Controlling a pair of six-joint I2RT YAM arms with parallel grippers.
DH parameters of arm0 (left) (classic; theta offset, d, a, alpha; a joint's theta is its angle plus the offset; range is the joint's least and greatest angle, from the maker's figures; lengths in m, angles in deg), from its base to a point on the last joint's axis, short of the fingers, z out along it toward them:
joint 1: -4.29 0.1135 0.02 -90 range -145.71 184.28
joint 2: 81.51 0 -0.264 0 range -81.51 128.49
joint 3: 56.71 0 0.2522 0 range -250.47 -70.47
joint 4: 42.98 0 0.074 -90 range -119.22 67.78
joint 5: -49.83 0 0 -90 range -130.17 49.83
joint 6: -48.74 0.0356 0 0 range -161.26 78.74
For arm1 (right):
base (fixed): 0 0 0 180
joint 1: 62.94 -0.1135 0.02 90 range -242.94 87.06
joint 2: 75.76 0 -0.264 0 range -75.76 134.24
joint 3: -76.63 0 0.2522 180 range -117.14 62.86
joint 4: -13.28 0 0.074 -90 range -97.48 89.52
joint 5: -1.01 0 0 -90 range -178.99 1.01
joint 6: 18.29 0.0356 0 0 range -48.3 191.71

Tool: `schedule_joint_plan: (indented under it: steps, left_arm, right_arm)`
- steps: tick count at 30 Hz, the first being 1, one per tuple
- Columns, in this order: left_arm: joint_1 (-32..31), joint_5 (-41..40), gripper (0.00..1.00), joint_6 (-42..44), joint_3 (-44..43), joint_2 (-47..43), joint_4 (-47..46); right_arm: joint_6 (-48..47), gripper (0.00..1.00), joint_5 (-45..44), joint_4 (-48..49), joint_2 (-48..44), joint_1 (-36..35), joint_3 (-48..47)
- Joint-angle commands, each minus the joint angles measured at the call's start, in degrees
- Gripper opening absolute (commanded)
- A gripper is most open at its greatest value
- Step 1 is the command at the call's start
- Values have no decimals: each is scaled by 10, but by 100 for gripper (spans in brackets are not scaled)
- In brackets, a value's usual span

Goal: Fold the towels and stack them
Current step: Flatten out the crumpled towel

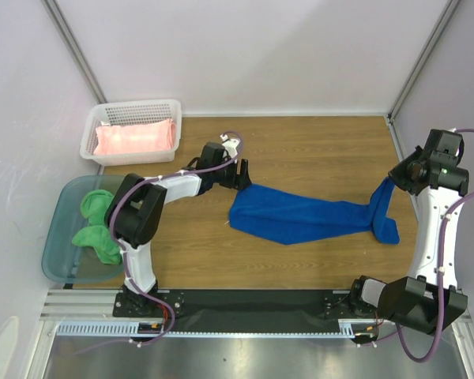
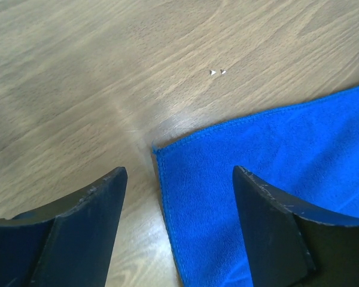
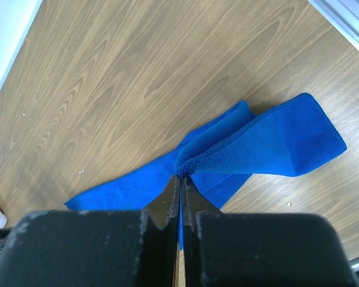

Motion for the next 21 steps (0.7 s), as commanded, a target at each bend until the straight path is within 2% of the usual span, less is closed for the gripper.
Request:
schedule_joint_plan:
  steps: [1, 9, 12, 13, 21]
  left_arm:
    - [-4, 24, 76, 4, -24, 19, -44]
    - [-6, 31, 70, 1, -12, 34, -57]
    - [-6, 36, 65, -2, -10, 43, -63]
    - [-6, 39, 61, -4, -11, 45, -68]
    - [-9, 49, 48, -8, -11, 60, -78]
  right_arm:
    - [-13, 0, 8, 10, 8, 5, -18]
    - [-20, 0, 5, 4, 15, 13, -25]
    - [-18, 0, 9, 5, 16, 13, -23]
    - [-18, 0, 9, 5, 16, 13, -22]
    - [-18, 0, 0, -1, 12, 15, -23]
